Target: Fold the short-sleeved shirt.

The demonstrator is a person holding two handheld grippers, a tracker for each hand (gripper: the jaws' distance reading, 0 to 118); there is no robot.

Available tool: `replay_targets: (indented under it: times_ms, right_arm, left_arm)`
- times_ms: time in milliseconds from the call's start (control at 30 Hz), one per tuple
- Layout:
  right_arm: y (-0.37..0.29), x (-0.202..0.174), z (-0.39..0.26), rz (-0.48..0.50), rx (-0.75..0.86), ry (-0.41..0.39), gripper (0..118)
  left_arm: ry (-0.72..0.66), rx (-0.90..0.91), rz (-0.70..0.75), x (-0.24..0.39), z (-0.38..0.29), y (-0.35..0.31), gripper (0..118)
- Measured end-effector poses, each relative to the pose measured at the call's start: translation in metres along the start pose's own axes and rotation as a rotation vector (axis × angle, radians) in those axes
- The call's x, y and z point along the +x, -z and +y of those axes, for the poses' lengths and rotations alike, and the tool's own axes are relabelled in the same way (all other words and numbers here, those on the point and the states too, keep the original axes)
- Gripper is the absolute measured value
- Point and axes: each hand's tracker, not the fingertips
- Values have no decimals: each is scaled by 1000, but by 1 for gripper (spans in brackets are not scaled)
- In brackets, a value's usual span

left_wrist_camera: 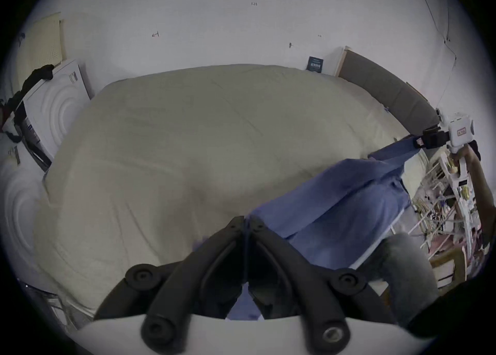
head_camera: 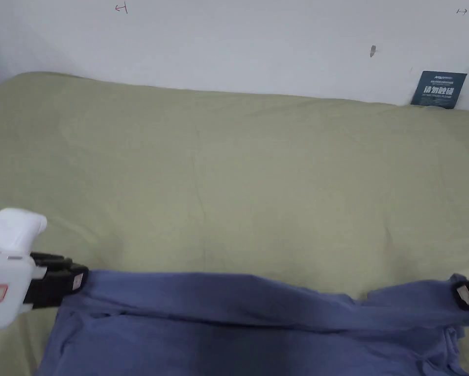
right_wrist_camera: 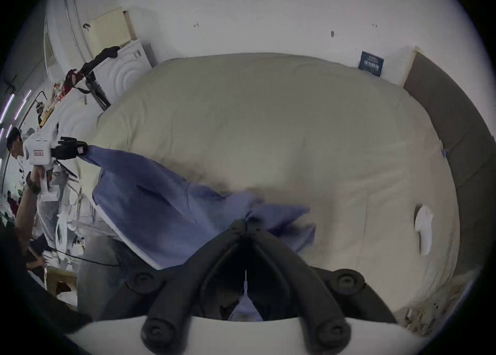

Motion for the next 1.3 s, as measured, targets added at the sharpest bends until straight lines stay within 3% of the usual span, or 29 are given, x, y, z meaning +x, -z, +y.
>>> replay_targets:
  times_ms: [133, 200, 333, 500, 567, 600, 633, 667, 700, 733, 767, 800, 833, 900, 1033, 1100, 1133, 1200, 1233, 1267, 1300]
  right_arm:
    - [-5, 1, -50, 50, -26, 124, 1]
    - [-2, 2, -68, 48, -40, 134, 1]
    - [4, 9, -98, 43, -85, 247, 1]
    - [11, 15, -117, 12, -114, 300, 1]
    - [19, 17, -118, -6, -120, 294, 1]
    - [23, 17, -117, -35, -138, 293, 1]
    - [25, 19, -117, -56, -145, 312, 3]
    - [27, 20, -116, -46, -150, 320, 11]
    - [27, 20, -114, -53, -157, 331, 30]
    - [22, 18, -113, -86, -129, 357, 49]
    - [15, 18, -112, -111, -98, 361, 60]
    - [8, 15, -108, -132, -81, 358, 60]
    - [-4, 9, -103, -135, -30, 362, 87]
    - [-25, -6, -89, -135, 65, 346, 84]
    - [-36, -73, -55, -229, 188, 157, 84]
    - [-34, -110, -48, -243, 231, 113, 84]
    - [-32, -129, -47, -242, 258, 88, 79]
    - [-25, -156, -54, -258, 291, 41, 57]
    - [-22, -173, -60, -280, 317, 23, 32]
    - [-19, -186, -68, -313, 348, 21, 9]
    - [-14, -195, -76, -334, 374, 24, 4]
  left_arm:
    - [-30, -52, -26, 0, -47, -8, 0]
    - [-40, -54, -47, 0, -68, -10, 0]
    - [-77, -106, -57, 3, -103, -5, 0]
    - [-103, -115, -60, 1, -128, 6, 1]
    - [-131, -83, -49, -2, -129, 11, 5]
    - [-144, -57, -46, -4, -129, 13, 13]
    - [-164, -43, -38, -6, -128, 15, 30]
    - [-193, -41, -15, -7, -126, 16, 53]
    - [-222, -43, 15, -9, -124, 16, 79]
    - [-257, -42, 41, -10, -122, 13, 92]
    - [-309, -36, 61, -12, -120, 8, 95]
    - [-355, -1, 64, -13, -118, 0, 95]
    - [-399, 44, 59, -13, -112, -12, 96]
    - [-424, 101, 59, -3, -94, -30, 96]
    - [-282, 163, 132, 55, -41, -43, 95]
    - [-229, 199, 154, 94, -22, -42, 87]
    - [-197, 224, 176, 109, -19, -36, 66]
    - [-139, 274, 203, 147, -15, -30, 13]
    - [-112, 297, 226, 168, -18, -26, 0]
    - [-95, 314, 250, 187, -25, -23, 0]
    - [-84, 310, 238, 201, -31, -20, 0]
